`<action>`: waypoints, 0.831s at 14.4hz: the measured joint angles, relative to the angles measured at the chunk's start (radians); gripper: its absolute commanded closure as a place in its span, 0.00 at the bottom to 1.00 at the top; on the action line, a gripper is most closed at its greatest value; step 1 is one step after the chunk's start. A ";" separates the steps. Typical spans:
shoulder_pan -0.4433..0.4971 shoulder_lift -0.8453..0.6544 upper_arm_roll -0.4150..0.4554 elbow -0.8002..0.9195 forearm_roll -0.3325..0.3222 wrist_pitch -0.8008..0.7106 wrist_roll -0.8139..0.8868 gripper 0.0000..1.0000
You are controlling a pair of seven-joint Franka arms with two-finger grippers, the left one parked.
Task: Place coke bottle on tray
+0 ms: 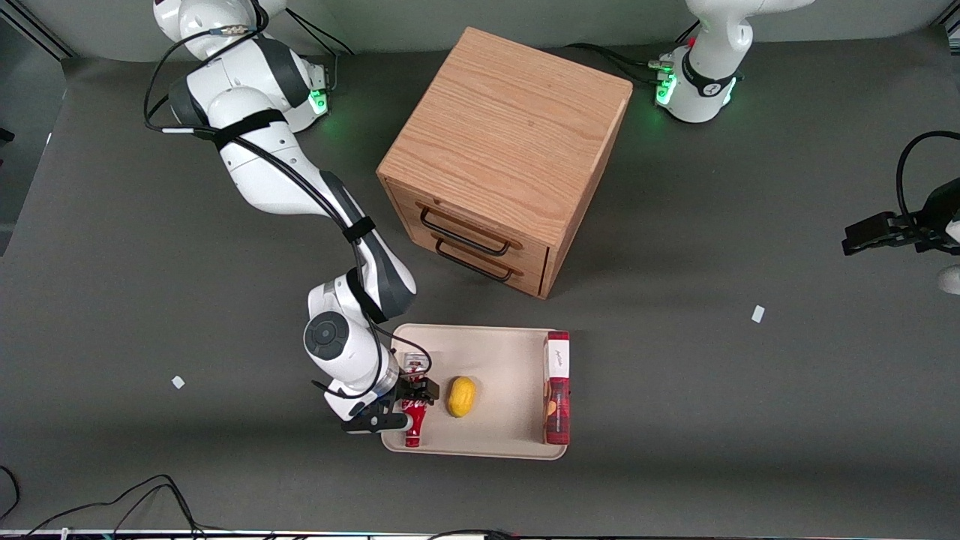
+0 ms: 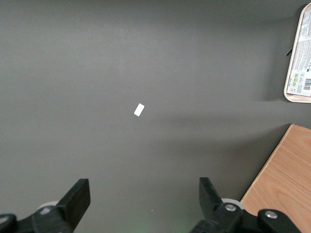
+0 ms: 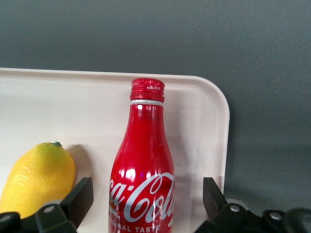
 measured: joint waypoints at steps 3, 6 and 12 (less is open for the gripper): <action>0.000 -0.034 -0.003 0.004 -0.001 -0.007 -0.001 0.00; -0.009 -0.117 -0.014 -0.035 -0.001 -0.039 -0.002 0.00; -0.051 -0.496 -0.093 -0.372 -0.002 -0.179 -0.075 0.00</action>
